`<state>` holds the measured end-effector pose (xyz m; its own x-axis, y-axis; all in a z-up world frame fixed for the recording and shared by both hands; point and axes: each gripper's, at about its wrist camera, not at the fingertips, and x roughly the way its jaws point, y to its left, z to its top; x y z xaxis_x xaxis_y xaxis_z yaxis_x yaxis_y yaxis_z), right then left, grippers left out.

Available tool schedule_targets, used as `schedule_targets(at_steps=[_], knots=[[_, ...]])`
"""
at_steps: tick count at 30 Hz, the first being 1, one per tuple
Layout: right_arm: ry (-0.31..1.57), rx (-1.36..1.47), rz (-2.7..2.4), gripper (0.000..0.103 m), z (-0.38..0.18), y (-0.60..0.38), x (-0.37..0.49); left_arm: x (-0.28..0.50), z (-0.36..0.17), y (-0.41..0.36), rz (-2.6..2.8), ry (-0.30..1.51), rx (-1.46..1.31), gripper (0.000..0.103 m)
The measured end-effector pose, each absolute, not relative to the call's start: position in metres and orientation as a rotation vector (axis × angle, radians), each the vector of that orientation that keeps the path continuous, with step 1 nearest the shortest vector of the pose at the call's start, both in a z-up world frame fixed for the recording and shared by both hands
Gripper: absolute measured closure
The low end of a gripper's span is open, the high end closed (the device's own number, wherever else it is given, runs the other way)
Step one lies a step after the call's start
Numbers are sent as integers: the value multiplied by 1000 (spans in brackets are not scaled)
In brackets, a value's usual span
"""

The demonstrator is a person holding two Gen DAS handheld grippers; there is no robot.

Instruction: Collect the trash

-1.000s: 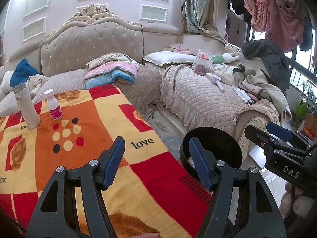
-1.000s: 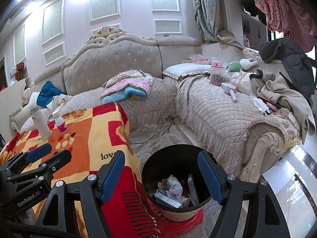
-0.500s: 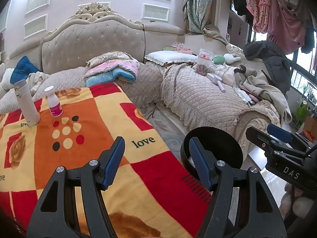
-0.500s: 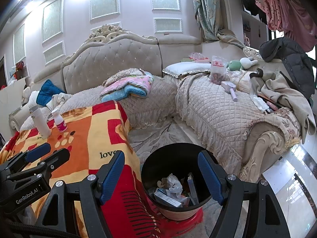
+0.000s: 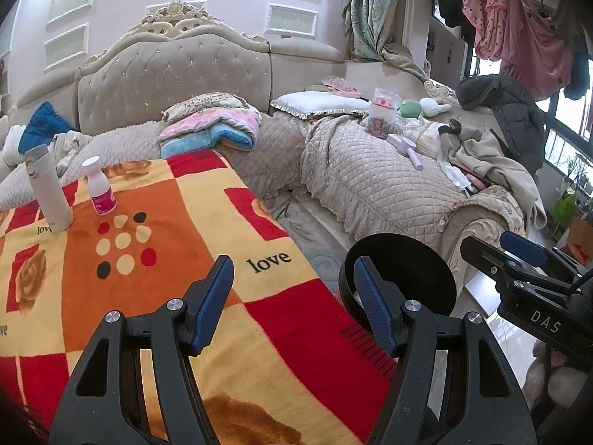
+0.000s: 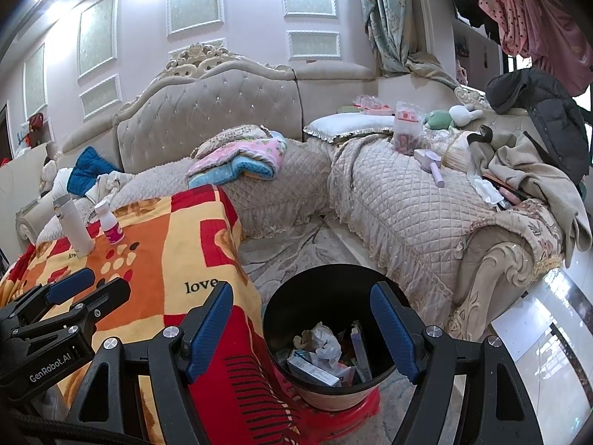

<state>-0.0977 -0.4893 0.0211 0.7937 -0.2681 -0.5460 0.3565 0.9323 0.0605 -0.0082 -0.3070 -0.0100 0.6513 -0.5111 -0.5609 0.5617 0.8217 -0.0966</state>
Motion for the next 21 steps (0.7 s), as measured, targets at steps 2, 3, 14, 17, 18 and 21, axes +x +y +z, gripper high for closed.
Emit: schedule_targets(at_steps=[2,3,14,17,18,21], knots=[[564,165,-336,28,19,-490,-98,-8,-11,-307,-609,611,91,36],[566,165,-336,28,17,-490,-99,-9,-11,-308,-609,611,92,36],[574,167,-335,28,11,-491,-99,-8,-14,-309,-614,613,94,36],[580,163,-335,28,10,-491,-98,-8,-14,-309,-611,608,92,36],[582,162,-334,28,10,-491,-97,-8,-14,-308,-611,603,92,36],[590,155,-332,28,10,-488,-94,-7,-15,-305,-606,602,92,36]])
